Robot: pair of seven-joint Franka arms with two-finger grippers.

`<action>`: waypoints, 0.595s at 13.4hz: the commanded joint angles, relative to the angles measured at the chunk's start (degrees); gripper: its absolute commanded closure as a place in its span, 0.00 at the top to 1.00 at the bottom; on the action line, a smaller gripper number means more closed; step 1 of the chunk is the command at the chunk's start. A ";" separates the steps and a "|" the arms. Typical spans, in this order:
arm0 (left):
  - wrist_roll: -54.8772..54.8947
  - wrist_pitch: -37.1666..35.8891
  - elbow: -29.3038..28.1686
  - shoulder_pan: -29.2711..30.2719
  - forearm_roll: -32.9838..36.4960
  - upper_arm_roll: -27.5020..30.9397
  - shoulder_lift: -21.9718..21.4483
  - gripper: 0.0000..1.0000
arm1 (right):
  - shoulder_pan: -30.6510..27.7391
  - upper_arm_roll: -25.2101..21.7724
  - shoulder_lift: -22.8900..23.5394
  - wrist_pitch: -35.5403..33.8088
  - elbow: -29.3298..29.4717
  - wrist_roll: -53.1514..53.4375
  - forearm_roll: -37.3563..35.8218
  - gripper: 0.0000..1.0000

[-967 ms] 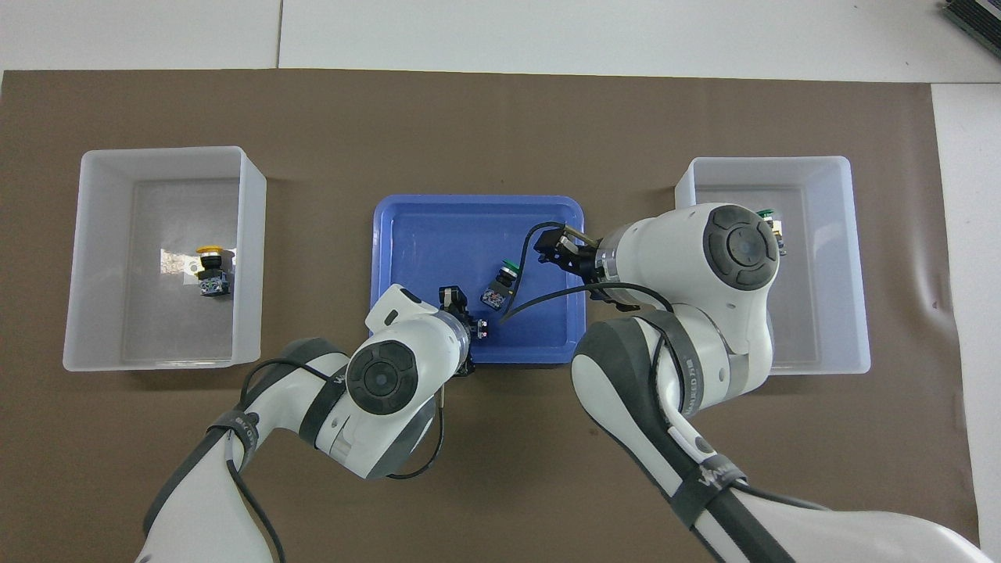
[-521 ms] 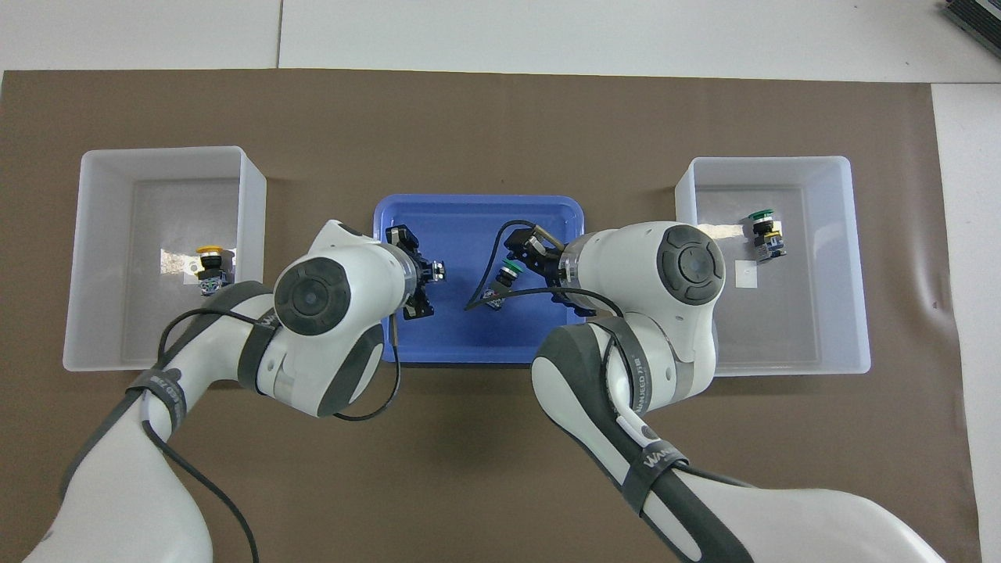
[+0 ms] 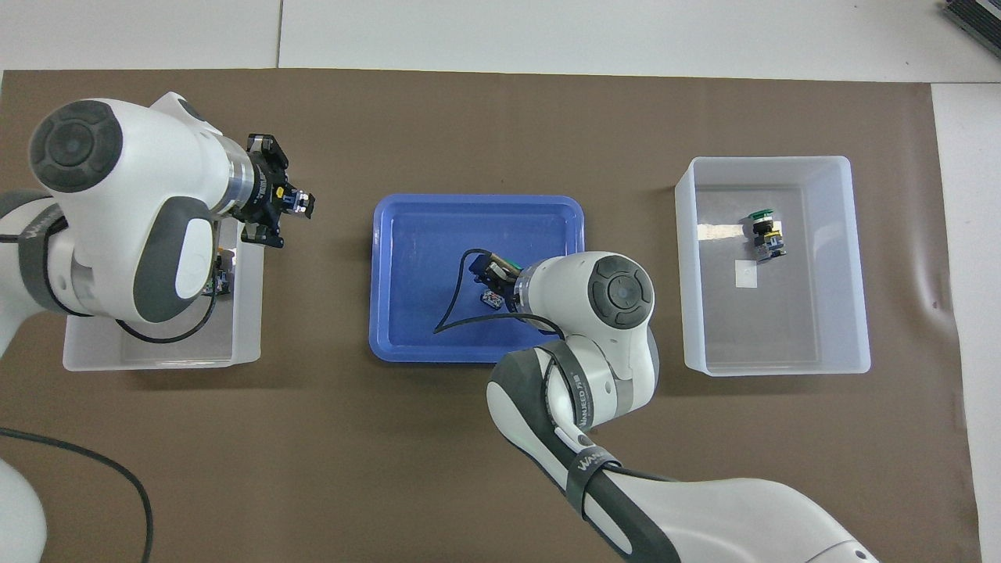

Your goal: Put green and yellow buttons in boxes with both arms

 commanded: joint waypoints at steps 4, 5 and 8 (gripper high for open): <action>45.21 -6.26 -0.73 12.12 -0.28 -0.60 -1.63 0.00 | 0.73 0.17 1.98 2.50 0.09 -0.96 1.17 0.00; 53.30 -6.09 -1.51 14.23 -0.37 -0.60 -1.89 0.00 | 0.73 0.17 1.98 2.41 0.00 -1.05 1.17 0.00; 74.77 -4.69 -5.63 19.25 -0.37 -0.51 -3.64 0.00 | 0.73 0.08 1.54 1.01 0.53 -0.97 1.08 0.00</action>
